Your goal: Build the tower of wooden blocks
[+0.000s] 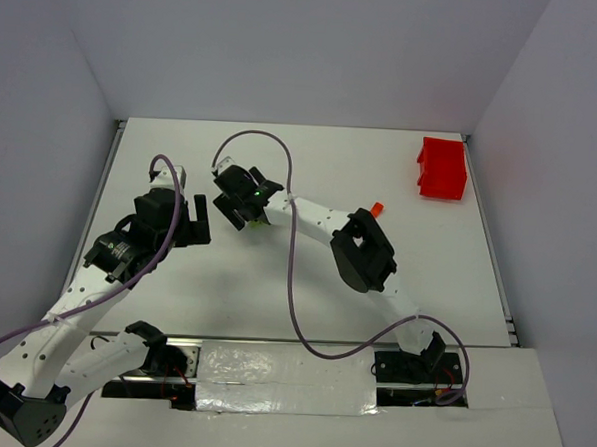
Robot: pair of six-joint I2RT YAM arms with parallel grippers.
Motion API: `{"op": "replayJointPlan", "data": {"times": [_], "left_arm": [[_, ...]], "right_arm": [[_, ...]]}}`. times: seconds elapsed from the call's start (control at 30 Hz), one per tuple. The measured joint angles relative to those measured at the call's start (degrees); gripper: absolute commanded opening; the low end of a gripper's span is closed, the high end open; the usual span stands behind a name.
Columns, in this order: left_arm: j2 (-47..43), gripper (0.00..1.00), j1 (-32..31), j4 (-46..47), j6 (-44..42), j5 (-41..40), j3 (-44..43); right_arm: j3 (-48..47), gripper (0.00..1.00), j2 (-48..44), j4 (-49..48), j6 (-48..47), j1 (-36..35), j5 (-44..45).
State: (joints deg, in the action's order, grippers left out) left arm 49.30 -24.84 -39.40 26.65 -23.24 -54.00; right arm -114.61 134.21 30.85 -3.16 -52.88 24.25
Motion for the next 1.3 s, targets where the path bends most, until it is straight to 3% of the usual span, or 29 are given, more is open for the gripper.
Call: {"op": "replayJointPlan", "data": {"times": [1.3], "left_arm": [[0.1, 0.99, 0.0, 0.0, -1.0, 0.0, 0.0]], "right_arm": [[-2.4, 0.99, 3.0, 1.0, -0.9, 0.3, 3.3]]}}
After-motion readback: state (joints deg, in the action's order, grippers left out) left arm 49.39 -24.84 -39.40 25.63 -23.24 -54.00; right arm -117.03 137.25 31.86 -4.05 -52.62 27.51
